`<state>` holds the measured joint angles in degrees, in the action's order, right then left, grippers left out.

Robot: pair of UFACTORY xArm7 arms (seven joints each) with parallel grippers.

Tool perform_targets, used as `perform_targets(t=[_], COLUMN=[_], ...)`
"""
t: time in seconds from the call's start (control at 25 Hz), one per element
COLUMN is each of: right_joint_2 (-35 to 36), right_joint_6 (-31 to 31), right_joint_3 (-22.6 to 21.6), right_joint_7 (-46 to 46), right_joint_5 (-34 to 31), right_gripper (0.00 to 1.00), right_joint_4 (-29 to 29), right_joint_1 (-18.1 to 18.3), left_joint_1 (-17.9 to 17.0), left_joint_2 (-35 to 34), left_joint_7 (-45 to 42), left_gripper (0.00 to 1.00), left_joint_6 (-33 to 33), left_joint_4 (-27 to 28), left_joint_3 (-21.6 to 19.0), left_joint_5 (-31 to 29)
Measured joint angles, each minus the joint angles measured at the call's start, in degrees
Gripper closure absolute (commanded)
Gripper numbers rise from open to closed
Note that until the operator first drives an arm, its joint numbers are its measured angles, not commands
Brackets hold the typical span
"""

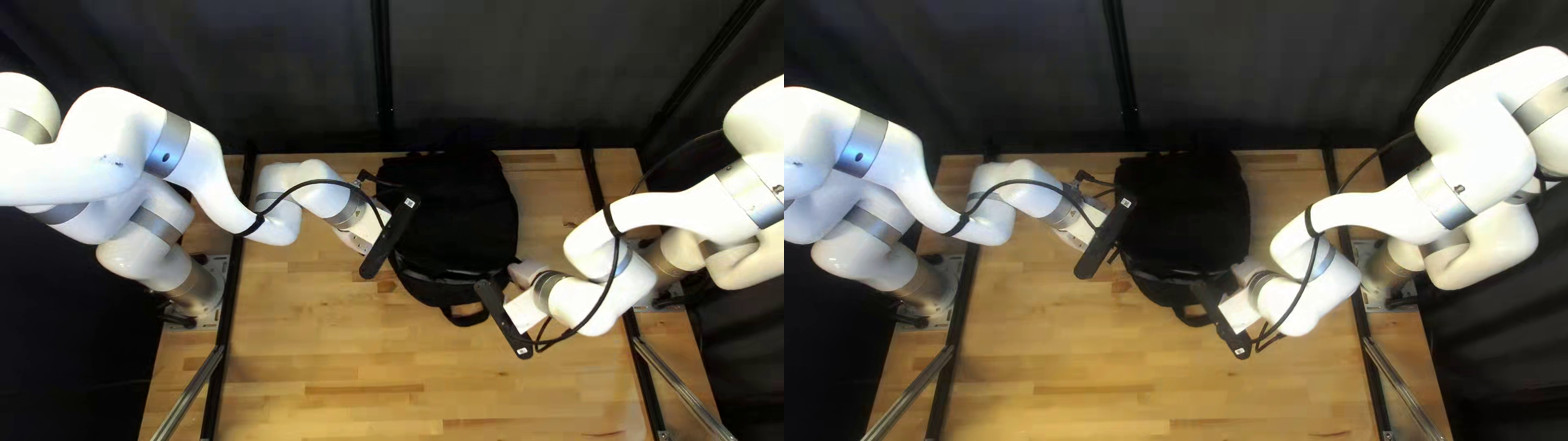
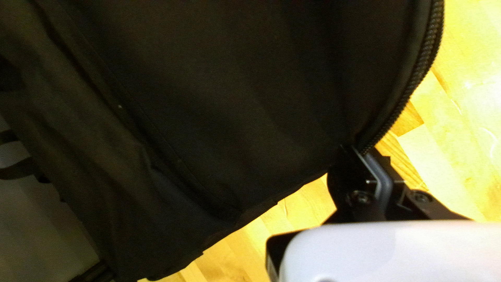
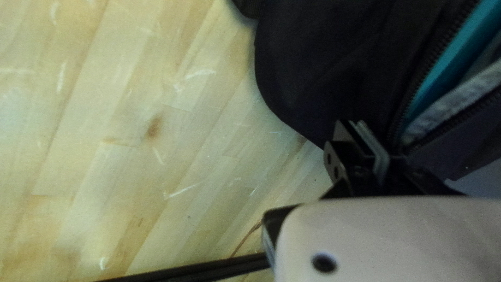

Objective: Remove a lunch box from a kids backpack

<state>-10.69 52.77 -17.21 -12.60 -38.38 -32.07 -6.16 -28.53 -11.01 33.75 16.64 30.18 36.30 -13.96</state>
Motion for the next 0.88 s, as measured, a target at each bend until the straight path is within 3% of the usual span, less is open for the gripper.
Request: perform_targets(t=[0.48,0.88], right_joint_2=[-1.99,-2.49], right_joint_6=[0.61,0.97], right_joint_3=[-0.12,1.51], right_joint_7=[2.18,6.48], right_joint_5=[0.88,0.39], right_gripper=[1.00,1.00], right_joint_4=[1.34,2.50], right_joint_1=[-0.79,0.17], left_joint_1=[0.64,1.28], left_joint_2=[-1.94,-2.78], left_joint_7=[-2.45,-2.99], left_gripper=[1.00,1.00], left_joint_6=[4.72,4.27], left_joint_4=[1.98,1.03], left_joint_3=[-2.13,-2.42], left_joint_5=[-1.77,-2.72])
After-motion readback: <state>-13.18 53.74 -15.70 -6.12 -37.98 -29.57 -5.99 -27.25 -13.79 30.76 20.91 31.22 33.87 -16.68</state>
